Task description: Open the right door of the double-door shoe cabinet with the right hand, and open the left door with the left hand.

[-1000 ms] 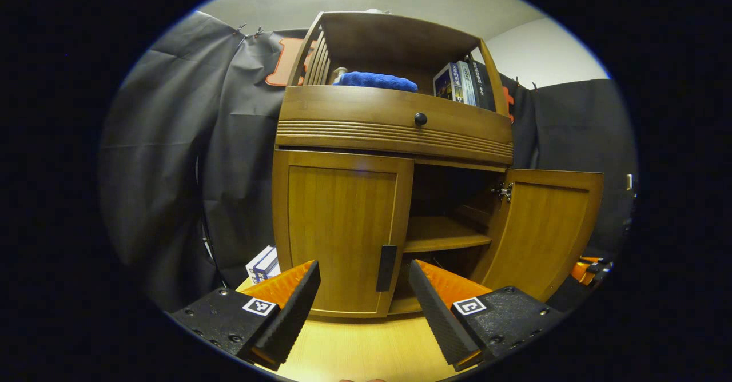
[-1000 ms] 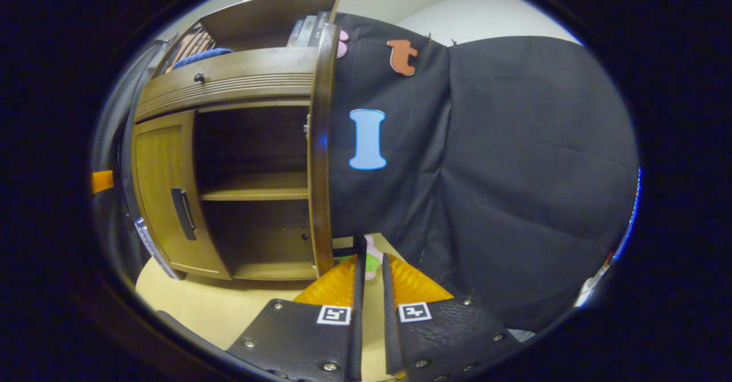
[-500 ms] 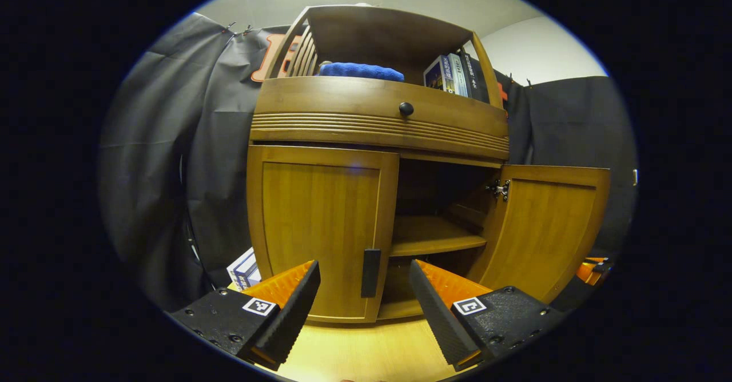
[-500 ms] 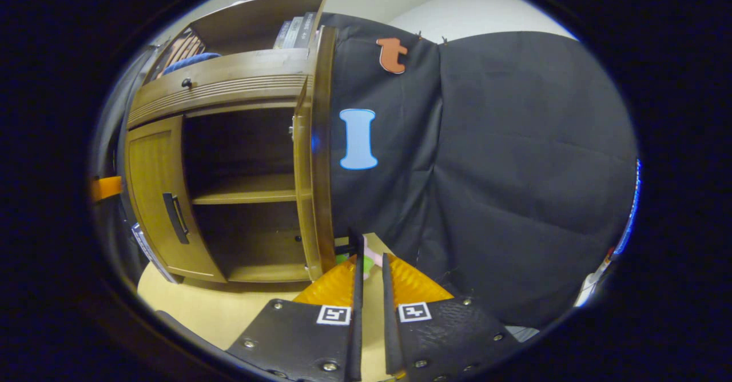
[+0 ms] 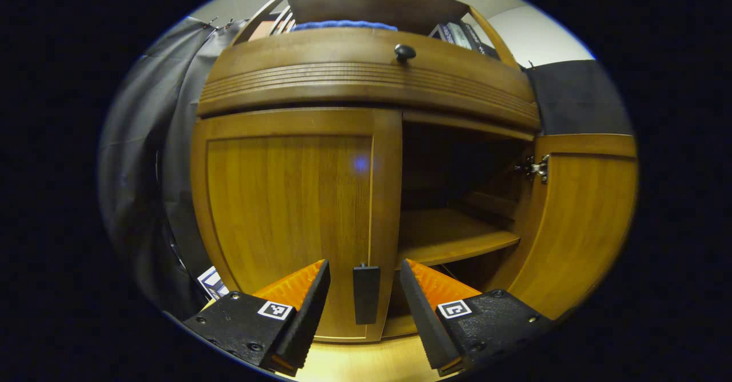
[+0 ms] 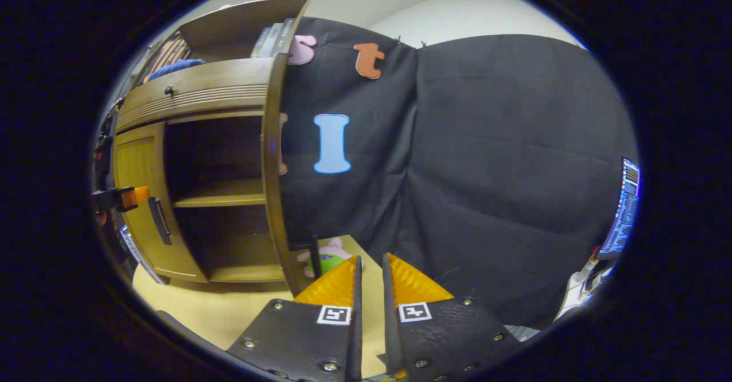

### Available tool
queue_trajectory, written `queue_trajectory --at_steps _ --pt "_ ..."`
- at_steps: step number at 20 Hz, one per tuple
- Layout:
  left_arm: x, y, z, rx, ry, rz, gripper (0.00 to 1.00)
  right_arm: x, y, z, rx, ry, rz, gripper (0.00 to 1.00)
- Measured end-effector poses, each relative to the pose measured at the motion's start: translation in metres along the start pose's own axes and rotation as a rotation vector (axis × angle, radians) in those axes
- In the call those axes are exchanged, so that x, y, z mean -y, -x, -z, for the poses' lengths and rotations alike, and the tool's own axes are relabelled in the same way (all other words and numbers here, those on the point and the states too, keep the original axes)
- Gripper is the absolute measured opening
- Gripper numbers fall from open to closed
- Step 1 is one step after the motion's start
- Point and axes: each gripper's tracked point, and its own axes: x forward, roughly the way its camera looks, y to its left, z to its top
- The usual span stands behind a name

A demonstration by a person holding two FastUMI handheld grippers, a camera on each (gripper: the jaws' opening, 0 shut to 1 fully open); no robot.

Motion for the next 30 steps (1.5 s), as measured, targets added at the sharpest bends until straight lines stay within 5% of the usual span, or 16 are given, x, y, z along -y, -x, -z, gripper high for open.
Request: queue_trajectory --at_steps 6,11,30 --pt "-0.001 -0.029 0.023 -0.057 0.025 -0.003 0.56 0.043 0.019 0.003 -0.002 -0.017 0.103 0.16" --pt "0.001 -0.03 0.025 -0.06 0.043 0.023 0.35 0.038 0.02 0.005 -0.007 -0.026 0.096 0.16" --pt "-0.013 0.056 0.033 -0.09 0.102 0.073 0.34 -0.027 0.02 0.016 -0.035 0.021 -0.128 0.16"
